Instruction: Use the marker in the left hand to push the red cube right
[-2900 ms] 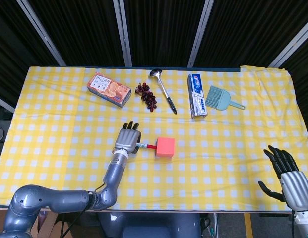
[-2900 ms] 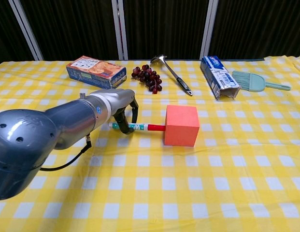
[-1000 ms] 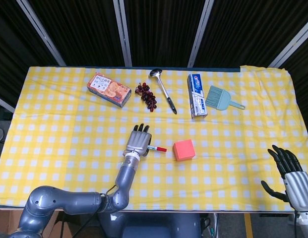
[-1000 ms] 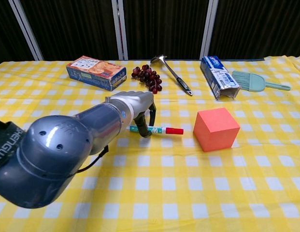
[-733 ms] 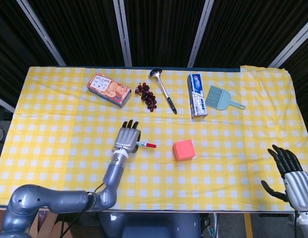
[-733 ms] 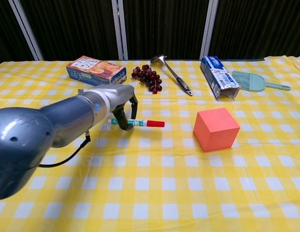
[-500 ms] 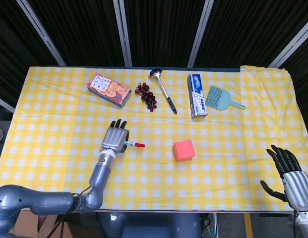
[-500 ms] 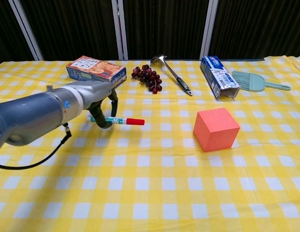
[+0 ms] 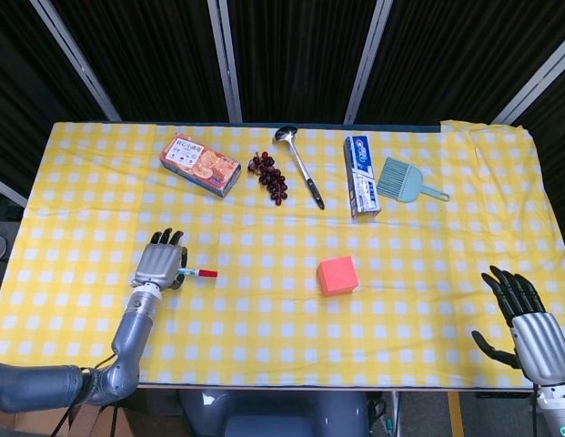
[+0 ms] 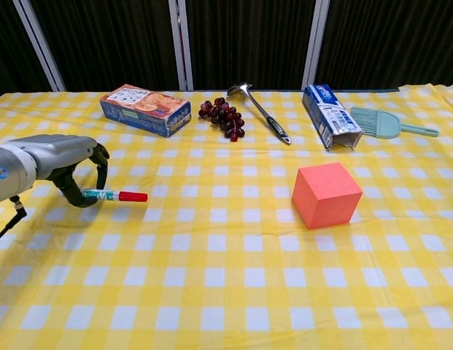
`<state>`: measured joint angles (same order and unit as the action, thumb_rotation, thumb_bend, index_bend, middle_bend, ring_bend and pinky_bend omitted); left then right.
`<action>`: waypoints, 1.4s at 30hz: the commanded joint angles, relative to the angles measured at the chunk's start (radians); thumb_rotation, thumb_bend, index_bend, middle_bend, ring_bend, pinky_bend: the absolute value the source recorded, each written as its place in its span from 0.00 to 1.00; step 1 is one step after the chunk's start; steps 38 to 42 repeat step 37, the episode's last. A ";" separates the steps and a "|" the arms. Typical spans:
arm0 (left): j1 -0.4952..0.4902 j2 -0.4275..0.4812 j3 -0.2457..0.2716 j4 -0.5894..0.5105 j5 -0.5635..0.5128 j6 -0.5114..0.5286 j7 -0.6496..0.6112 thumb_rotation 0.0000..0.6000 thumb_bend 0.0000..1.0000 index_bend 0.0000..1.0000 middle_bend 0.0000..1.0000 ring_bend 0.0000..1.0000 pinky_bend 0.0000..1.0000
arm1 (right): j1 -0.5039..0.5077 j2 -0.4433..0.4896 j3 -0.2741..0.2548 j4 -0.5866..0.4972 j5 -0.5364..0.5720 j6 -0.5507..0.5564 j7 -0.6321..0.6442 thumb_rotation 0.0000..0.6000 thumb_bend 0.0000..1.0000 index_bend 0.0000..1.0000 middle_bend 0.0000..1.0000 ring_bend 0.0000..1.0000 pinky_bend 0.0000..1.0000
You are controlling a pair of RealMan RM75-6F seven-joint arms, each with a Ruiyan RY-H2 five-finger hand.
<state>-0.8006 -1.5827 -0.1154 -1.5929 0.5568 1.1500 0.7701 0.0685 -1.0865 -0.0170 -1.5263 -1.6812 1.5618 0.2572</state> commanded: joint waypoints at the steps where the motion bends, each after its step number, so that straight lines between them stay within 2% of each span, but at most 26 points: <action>1: 0.010 0.003 0.003 0.011 0.007 -0.006 -0.018 1.00 0.43 0.53 0.08 0.00 0.09 | 0.002 -0.001 0.000 -0.001 -0.001 -0.002 -0.003 1.00 0.34 0.00 0.00 0.00 0.06; 6: 0.022 0.004 0.006 0.025 0.025 -0.016 -0.040 1.00 0.29 0.45 0.06 0.00 0.09 | 0.004 -0.002 0.000 -0.002 0.000 -0.006 -0.007 1.00 0.34 0.00 0.00 0.00 0.06; 15: 0.048 0.062 0.007 -0.016 0.042 -0.008 -0.063 1.00 0.22 0.37 0.04 0.00 0.06 | 0.002 -0.001 -0.001 0.003 -0.001 -0.001 -0.002 1.00 0.34 0.00 0.00 0.00 0.06; 20: 0.111 0.148 0.019 -0.107 0.116 0.041 -0.145 1.00 0.18 0.17 0.01 0.00 0.05 | 0.000 0.002 -0.002 0.004 -0.001 0.001 -0.004 1.00 0.34 0.00 0.00 0.00 0.06; 22: 0.150 0.188 0.038 -0.150 0.174 0.076 -0.190 1.00 0.15 0.10 0.00 0.00 0.04 | -0.001 0.002 -0.003 0.005 -0.002 0.001 -0.009 1.00 0.34 0.00 0.00 0.00 0.06; 26: 0.260 0.286 0.122 -0.234 0.357 0.181 -0.293 1.00 0.11 0.02 0.00 0.00 0.02 | -0.004 0.001 -0.007 0.009 0.000 -0.002 -0.027 1.00 0.34 0.00 0.00 0.00 0.06; 30: 0.370 0.364 0.213 -0.273 0.529 0.275 -0.404 1.00 0.08 0.00 0.00 0.00 0.00 | -0.005 0.002 -0.005 -0.004 0.013 -0.012 -0.058 1.00 0.34 0.00 0.00 0.00 0.05; 33: 0.426 0.406 0.261 -0.276 0.624 0.317 -0.460 1.00 0.07 0.00 0.00 0.00 0.00 | -0.006 -0.002 -0.003 -0.010 0.021 -0.019 -0.099 1.00 0.34 0.00 0.00 0.00 0.05; 37: 0.486 0.433 0.312 -0.239 0.711 0.355 -0.501 1.00 0.07 0.00 0.00 0.00 0.00 | -0.007 -0.006 -0.002 -0.019 0.027 -0.025 -0.136 1.00 0.34 0.00 0.00 0.00 0.05; 42: 0.486 0.433 0.312 -0.239 0.711 0.355 -0.501 1.00 0.07 0.00 0.00 0.00 0.00 | -0.007 -0.006 -0.002 -0.019 0.027 -0.025 -0.136 1.00 0.34 0.00 0.00 0.00 0.05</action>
